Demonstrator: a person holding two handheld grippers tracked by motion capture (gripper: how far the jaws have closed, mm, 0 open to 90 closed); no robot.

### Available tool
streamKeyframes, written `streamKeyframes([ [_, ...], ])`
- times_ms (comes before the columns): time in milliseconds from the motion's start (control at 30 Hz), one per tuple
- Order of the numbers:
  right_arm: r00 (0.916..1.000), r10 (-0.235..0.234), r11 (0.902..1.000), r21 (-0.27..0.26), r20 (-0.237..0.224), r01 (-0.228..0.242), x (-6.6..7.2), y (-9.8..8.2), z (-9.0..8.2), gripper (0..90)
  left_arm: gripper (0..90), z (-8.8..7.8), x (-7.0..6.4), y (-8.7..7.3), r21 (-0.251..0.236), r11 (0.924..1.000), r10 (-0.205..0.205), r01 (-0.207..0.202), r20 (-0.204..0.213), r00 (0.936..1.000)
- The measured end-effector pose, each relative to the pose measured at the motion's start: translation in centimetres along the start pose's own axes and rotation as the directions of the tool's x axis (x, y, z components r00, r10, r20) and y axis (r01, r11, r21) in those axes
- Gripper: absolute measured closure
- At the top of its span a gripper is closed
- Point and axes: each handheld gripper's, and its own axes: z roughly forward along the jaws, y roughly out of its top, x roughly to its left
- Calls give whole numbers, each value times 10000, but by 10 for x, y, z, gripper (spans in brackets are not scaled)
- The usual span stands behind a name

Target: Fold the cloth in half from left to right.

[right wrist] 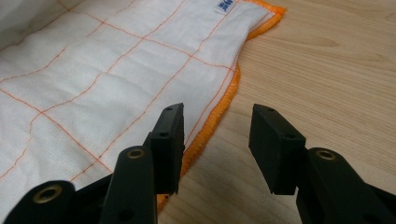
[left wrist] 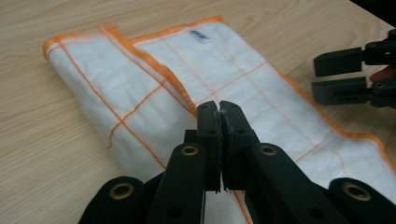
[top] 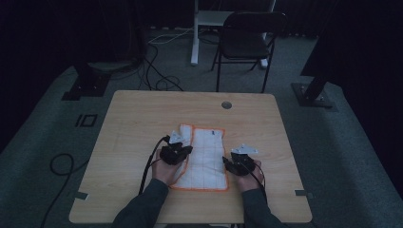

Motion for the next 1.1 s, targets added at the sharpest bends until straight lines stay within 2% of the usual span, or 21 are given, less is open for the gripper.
streamKeyframes([
  [233, 10000, 8, 10000, 36, -7, -8, 0, 0, 0, 552, 885, 11, -15, 9, 20, 9996, 294, -295, 261, 9992],
  [633, 10000, 62, 10000, -9, 8, -62, -2, 0, 0, 552, 883, 27, -34, 20, -50, 9986, 536, -534, 626, 9966],
  [733, 10000, 62, 10000, -24, -40, -62, 0, 1, -1, 552, 828, 31, -31, 17, 95, 9990, 424, -431, 706, 9966],
  [867, 9999, 9, 10000, -79, -172, -10, 3, 4, 0, 554, 768, 24, -24, 14, -61, 9995, 315, -312, 552, 9980],
  [1033, 9991, -111, 9998, -151, -413, 105, 11, 11, 2, 580, 753, 15, -15, 10, -69, 9995, 324, -322, 240, 9992],
  [1100, 9980, -282, 9994, -234, -562, 269, 18, 19, 4, 603, 747, 9, -8, 5, -87, 9994, 345, -345, -78, 9994],
])
